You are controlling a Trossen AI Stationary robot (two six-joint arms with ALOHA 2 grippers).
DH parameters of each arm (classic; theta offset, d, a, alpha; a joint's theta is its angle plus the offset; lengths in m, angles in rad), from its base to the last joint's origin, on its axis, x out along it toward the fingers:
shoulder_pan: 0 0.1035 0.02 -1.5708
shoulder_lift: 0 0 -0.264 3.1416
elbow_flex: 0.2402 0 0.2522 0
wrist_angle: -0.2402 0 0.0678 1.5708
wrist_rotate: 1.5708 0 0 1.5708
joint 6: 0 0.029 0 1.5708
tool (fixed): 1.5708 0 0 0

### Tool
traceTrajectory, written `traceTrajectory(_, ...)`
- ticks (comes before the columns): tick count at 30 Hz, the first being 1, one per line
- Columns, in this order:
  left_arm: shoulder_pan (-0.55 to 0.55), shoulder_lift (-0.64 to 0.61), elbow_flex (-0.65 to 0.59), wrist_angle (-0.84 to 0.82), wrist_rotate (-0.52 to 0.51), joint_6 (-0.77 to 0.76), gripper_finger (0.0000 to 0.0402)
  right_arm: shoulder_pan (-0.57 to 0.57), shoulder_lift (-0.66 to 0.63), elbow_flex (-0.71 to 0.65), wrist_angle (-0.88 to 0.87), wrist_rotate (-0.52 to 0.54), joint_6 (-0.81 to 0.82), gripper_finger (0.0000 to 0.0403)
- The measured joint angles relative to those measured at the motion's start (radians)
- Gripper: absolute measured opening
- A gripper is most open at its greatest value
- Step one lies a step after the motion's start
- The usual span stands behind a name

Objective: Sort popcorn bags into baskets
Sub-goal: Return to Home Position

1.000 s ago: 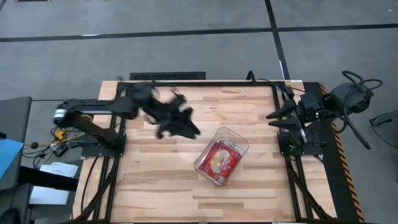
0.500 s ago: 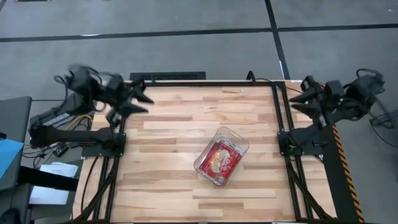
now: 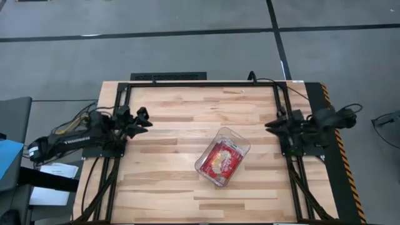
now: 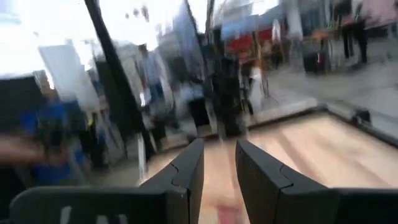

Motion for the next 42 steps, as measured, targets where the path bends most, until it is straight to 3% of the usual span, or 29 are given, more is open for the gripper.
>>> traceTrajectory(8, -0.004, -0.123, -0.014, -0.278, 0.006, 0.089, 0.0158, -0.040, -0.012, -0.369, 0.381, -0.010, -0.011, 0.0119)
traceTrajectory(15, -0.017, -0.123, -0.014, -0.331, -0.057, 0.134, 0.0158, -0.117, 0.008, -0.367, 0.334, 0.007, -0.035, 0.0119)
traceTrajectory(20, -0.017, -0.123, -0.014, -0.353, -0.079, 0.052, 0.0158, -0.161, 0.010, -0.367, 0.320, 0.006, -0.058, 0.0119)
traceTrajectory(28, -0.017, -0.122, -0.016, -0.560, -0.082, 0.039, 0.0158, -0.165, 0.011, -0.367, 0.308, 0.004, -0.061, 0.0119)
traceTrajectory(37, -0.017, -0.122, -0.016, -0.930, -0.099, 0.029, 0.0158, -0.165, 0.011, -0.367, 0.303, 0.004, -0.061, 0.0119)
traceTrajectory(42, -0.018, -0.097, -0.005, -0.966, -0.167, 0.032, 0.0158, -0.165, 0.011, -0.368, 0.302, 0.004, -0.060, 0.0119)
